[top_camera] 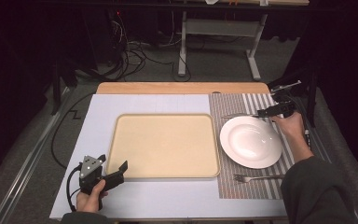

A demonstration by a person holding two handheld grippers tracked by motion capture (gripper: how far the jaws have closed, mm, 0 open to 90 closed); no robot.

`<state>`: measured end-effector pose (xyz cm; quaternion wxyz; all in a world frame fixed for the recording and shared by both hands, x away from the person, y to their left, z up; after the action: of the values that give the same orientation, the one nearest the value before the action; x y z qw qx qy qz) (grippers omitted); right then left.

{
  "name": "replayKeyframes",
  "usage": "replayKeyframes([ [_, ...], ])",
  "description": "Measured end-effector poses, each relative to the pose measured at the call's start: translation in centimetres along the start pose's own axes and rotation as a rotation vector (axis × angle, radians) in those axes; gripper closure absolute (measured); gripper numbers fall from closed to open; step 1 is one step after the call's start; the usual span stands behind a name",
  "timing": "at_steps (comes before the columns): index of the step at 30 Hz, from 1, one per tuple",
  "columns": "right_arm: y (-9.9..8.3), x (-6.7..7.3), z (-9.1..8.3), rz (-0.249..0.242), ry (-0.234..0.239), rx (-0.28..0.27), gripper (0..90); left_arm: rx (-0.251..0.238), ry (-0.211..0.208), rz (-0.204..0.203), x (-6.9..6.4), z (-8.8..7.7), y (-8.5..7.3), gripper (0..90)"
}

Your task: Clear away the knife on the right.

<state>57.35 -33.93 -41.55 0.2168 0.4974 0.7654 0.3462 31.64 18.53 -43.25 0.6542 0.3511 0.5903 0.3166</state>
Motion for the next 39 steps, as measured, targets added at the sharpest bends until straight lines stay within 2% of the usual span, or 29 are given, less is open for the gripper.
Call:
replayKeyframes([
  [9,-0.7,-0.4,1.4,0.027,0.001,0.032,43.0,0.005,0.006,-0.003,0.0,0.1,-0.1,15.9],
  [13,-0.5,-0.3,1.9,0.013,-0.003,0.017,43.0,0.012,0.004,0.000,0.0,0.1,-0.2,15.9],
  [18,-0.5,-0.1,2.9,-0.015,-0.001,0.066,41.2,0.014,0.002,-0.002,0.0,0.1,-0.2,15.9],
  [22,-0.6,-0.2,3.4,-0.031,-0.022,0.073,40.3,0.014,0.002,0.000,0.1,0.1,-0.2,15.9],
  [30,-0.9,-0.3,3.8,-0.019,0.007,0.077,38.2,0.014,0.002,0.002,0.1,0.1,-0.2,15.9],
  [32,-1.1,-0.1,3.9,-0.039,0.010,0.089,37.7,0.014,0.002,0.002,0.1,0.1,-0.2,15.9],
  [36,-1.1,0.1,3.7,-0.045,-0.001,0.107,41.5,0.014,0.002,0.002,0.1,0.1,-0.2,15.9],
  [37,-1.1,0.1,3.5,-0.054,0.003,0.113,47.1,0.014,0.001,0.003,0.1,0.1,-0.2,15.9],
  [39,-1.2,0.2,3.4,-0.053,0.000,0.119,51.0,0.014,0.001,0.003,0.0,0.1,-0.2,15.9],
])
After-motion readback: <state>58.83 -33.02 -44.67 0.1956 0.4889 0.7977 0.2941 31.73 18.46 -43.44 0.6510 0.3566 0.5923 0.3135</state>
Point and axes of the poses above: each handheld gripper's, and its own axes: z roughly forward along the jaws, y roughly out of its top, x roughly to its left, the point moved 4 cm from there along z, roughly forward along the jaws, and after that the axes turned 15 degrees about -x, right-handed, at the moved point
